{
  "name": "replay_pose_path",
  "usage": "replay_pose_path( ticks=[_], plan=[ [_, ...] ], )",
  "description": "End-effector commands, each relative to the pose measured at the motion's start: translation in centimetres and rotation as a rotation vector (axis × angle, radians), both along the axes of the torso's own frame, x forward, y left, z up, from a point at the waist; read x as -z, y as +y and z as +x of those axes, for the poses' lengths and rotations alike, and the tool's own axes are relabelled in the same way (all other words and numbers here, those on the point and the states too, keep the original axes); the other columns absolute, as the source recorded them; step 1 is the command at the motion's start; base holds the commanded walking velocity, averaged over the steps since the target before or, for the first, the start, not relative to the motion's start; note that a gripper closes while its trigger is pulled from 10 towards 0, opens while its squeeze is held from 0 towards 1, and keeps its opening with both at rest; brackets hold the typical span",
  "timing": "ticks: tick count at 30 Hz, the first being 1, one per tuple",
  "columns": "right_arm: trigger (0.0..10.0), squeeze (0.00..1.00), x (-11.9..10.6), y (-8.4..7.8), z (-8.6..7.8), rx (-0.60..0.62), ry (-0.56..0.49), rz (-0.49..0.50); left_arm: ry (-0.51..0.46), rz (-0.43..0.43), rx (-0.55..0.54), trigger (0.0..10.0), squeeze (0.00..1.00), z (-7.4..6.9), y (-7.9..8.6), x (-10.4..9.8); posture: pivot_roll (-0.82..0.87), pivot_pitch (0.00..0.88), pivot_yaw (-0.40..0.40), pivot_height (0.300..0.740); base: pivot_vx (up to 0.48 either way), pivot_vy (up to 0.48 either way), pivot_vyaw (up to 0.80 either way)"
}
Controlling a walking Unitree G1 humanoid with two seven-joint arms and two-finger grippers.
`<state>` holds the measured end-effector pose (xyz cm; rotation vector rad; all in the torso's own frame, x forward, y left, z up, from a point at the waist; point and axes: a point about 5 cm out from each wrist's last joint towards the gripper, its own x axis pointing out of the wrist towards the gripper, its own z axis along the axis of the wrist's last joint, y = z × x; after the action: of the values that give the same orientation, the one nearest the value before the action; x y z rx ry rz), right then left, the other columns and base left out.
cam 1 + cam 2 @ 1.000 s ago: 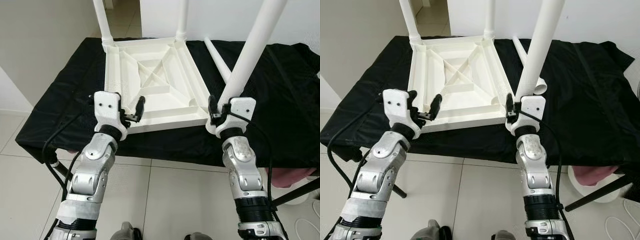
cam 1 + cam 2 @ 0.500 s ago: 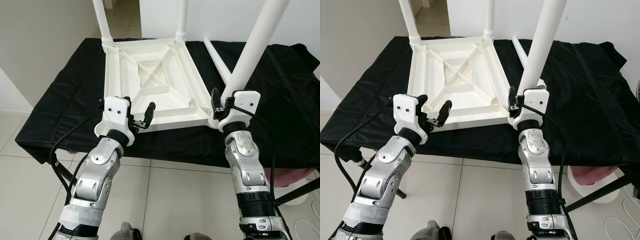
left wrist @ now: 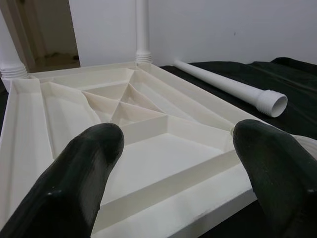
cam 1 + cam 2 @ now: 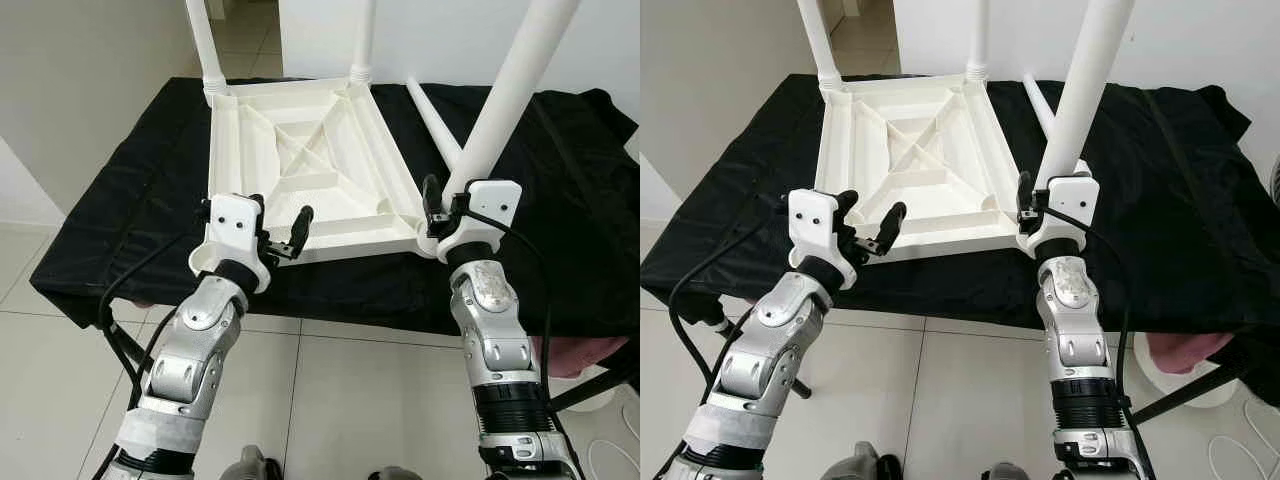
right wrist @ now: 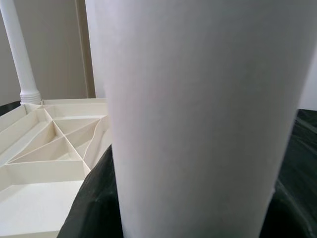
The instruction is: Building children table
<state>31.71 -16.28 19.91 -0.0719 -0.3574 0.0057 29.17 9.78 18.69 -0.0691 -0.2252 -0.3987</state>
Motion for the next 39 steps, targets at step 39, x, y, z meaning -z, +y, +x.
replay_pose_path(
  ticks=[39],
  plan=[
    [10.0, 0.00, -0.82, -0.41, 0.38, 0.026, -0.026, 0.015, 0.015, 0.074, 0.191, 10.0, 0.00, -0.65, -1.02, 0.08, -0.10, 0.036, 0.057, 0.740, 0.000, 0.000, 0.00]
  ],
)
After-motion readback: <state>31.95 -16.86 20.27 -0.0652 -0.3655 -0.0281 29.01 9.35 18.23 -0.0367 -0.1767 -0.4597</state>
